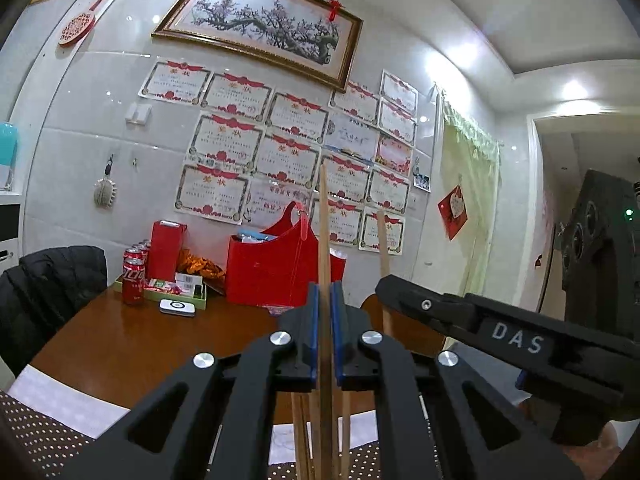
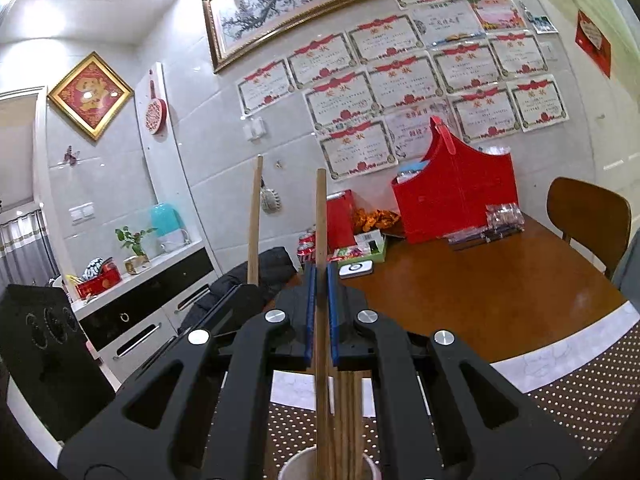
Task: Organize utensils
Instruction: 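Lift both chopsticks and drop them into the pink cup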
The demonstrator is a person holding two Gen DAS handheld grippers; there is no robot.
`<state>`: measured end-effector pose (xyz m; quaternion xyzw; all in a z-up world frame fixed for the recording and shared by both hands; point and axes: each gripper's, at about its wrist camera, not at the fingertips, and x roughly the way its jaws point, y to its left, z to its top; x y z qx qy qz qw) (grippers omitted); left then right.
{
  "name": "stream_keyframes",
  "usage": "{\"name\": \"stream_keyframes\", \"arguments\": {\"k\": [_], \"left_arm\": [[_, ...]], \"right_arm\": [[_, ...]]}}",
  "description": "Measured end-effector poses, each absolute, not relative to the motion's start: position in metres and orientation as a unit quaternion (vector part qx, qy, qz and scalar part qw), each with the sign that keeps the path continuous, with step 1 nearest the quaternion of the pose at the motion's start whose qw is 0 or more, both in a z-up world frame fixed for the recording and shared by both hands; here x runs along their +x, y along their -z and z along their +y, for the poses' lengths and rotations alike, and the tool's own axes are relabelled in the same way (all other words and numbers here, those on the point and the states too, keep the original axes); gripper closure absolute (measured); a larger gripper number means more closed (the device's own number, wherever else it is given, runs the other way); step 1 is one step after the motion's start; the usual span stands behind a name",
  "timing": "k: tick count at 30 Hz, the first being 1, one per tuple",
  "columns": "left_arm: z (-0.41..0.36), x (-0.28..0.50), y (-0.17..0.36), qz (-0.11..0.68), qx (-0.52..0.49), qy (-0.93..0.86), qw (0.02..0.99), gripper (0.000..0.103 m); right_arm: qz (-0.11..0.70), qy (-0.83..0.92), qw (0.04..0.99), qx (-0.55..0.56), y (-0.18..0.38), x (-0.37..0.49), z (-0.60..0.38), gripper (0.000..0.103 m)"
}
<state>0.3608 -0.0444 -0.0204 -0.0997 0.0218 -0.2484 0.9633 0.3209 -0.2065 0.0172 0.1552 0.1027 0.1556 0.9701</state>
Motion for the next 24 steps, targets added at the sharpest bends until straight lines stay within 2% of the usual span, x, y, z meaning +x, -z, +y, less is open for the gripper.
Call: {"name": "stream_keyframes", "arguments": {"k": [8,9,10,11,12,13,20,24], "left_arm": [[-0.047,0.367,0.047,0.049,-0.095,0.244,0.964,0.094],[-0.045,0.367,0.05,0.056,-0.097,0.244,0.963,0.076],[-0.042,0.365,0.051,0.057,-0.101,0.239,0.964,0.061],[-0.038,0.361,0.051,0.053,-0.107,0.231,0.966,0.034],[-0.035,0.358,0.051,0.047,-0.111,0.225,0.967,0.028],[-0.029,0.351,0.048,0.04,-0.113,0.217,0.969,0.028],[-0.011,0.305,0.018,0.043,-0.089,0.186,0.978,0.015],[-0.009,0.28,0.006,0.072,-0.065,0.174,0.98,0.009]], "right_arm": [[0.132,-0.153,0.968,0.15,0.008,0.33,-0.213,0.096],[0.142,-0.156,0.965,0.153,0.012,0.33,-0.214,0.094],[0.153,-0.158,0.963,0.156,0.014,0.33,-0.216,0.077],[0.157,-0.157,0.961,0.161,0.016,0.329,-0.219,0.027],[0.154,-0.156,0.96,0.177,0.017,0.324,-0.226,0.008],[0.141,-0.154,0.96,0.189,0.016,0.317,-0.231,0.006],[0.145,-0.124,0.958,0.213,-0.001,0.281,-0.26,0.006],[0.149,-0.111,0.961,0.205,-0.012,0.255,-0.266,0.006]]}}
